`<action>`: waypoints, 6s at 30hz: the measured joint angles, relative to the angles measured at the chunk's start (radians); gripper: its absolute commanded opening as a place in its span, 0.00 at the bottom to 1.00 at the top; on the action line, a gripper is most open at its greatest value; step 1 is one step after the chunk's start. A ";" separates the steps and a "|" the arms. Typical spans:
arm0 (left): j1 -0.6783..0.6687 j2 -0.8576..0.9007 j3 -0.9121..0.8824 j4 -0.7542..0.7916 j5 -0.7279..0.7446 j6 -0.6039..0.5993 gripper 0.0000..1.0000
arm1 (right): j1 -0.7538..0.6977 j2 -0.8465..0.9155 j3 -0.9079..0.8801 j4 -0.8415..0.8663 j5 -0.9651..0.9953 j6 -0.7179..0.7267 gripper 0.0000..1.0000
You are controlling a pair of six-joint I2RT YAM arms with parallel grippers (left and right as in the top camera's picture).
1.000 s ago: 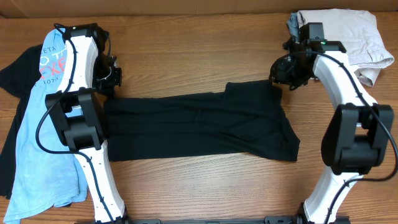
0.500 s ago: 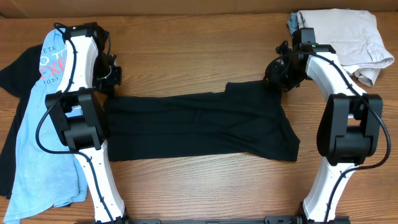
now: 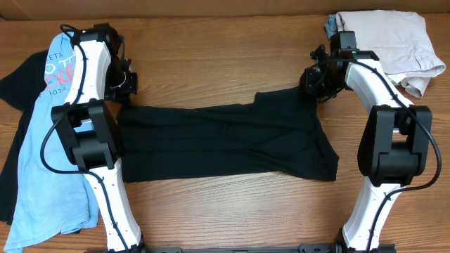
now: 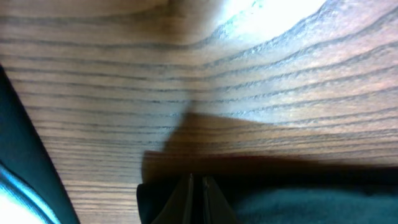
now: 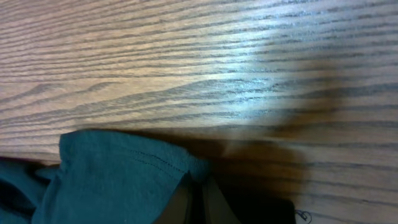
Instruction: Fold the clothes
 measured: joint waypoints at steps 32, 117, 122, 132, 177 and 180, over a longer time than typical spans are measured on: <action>0.000 -0.001 0.401 -0.035 0.025 0.000 0.04 | 0.000 0.014 0.352 -0.076 -0.010 0.002 0.07; -0.062 -0.006 0.596 -0.272 0.130 0.000 1.00 | 0.006 -0.022 -0.097 -0.101 0.458 0.291 0.62; -0.065 -0.006 0.596 -0.272 0.131 0.000 1.00 | -0.027 -0.031 -0.105 -0.254 0.459 0.401 0.66; -0.065 -0.006 0.596 -0.272 0.131 0.000 1.00 | -0.113 -0.036 -0.127 -0.405 0.438 0.447 0.71; -0.105 -0.389 -0.301 0.068 0.054 -0.127 1.00 | -0.113 -0.557 -0.159 -0.427 0.333 0.128 1.00; -0.098 -0.412 -0.461 0.191 0.073 -0.104 1.00 | -0.113 -0.557 -0.159 -0.426 0.333 0.125 1.00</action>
